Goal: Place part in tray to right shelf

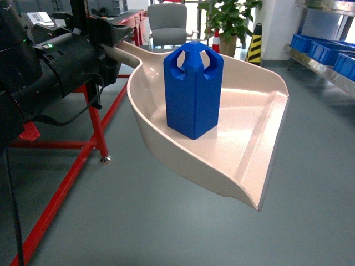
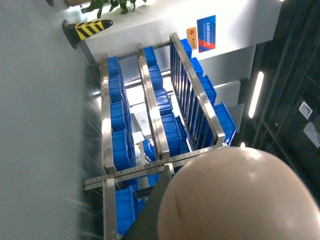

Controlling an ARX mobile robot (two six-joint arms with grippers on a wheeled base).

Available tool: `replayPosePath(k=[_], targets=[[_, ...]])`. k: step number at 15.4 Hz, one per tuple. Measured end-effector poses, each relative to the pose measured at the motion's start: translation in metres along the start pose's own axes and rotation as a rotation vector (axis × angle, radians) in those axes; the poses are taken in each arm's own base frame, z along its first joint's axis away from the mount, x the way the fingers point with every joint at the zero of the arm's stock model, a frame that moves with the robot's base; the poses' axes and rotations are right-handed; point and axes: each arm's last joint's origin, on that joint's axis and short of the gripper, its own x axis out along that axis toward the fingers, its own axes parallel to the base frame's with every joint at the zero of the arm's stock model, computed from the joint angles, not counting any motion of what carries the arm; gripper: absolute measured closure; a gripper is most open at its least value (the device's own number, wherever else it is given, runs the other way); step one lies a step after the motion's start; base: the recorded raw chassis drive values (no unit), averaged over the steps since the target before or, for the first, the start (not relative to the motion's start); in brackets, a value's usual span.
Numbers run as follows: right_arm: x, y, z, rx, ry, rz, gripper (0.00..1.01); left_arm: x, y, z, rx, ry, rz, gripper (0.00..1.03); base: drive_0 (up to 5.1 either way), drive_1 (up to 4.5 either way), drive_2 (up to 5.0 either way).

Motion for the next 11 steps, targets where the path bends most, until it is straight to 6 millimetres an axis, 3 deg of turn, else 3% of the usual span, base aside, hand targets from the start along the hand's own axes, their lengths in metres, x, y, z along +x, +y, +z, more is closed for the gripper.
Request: replayPosePath(k=[11], targets=[[0.0000,0.0000,-0.0001,0.000,0.000,0.000,0.03,-0.0001,0.0003,0.0002,0.000,0.000,0.003,0.91,-0.1,4.17,-4.3]])
